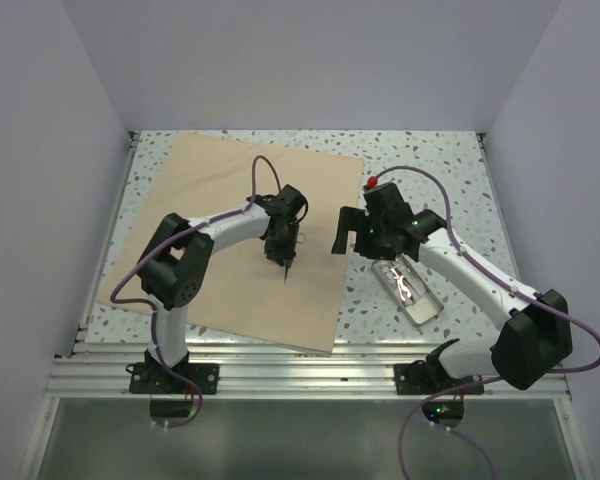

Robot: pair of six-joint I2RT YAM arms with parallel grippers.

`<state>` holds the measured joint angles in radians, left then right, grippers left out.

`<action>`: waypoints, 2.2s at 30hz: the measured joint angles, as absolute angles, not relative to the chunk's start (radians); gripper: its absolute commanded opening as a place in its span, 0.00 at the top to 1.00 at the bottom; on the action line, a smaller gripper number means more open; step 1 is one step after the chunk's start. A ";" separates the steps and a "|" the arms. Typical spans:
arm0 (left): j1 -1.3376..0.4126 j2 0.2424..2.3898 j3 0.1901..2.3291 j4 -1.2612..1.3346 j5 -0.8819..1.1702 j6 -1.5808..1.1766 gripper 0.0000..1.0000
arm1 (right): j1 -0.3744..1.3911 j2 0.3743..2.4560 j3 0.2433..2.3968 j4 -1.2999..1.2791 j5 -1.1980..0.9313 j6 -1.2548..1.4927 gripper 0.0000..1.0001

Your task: Prepare the surgical pack

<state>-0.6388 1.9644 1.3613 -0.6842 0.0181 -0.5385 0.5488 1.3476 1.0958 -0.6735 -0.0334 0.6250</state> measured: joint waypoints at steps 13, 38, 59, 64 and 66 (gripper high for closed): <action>-0.663 1.964 1.348 -0.673 -0.027 -0.529 0.97 | 0.549 1.367 1.058 -0.642 -0.054 0.615 0.01; -0.622 1.808 1.294 -0.656 0.225 -0.479 1.00 | 0.566 1.757 1.025 -0.161 -0.232 1.098 0.08; -0.655 1.883 1.279 -0.656 0.168 -0.487 0.12 | 0.433 1.487 1.012 -0.458 -0.041 0.923 0.04; -0.686 1.911 1.306 -0.672 0.113 -0.498 0.30 | 0.354 1.318 0.992 -0.549 0.040 0.838 0.04; -0.699 1.925 1.321 -0.674 0.080 -0.500 0.41 | 0.352 1.271 0.982 -0.577 0.059 0.811 0.04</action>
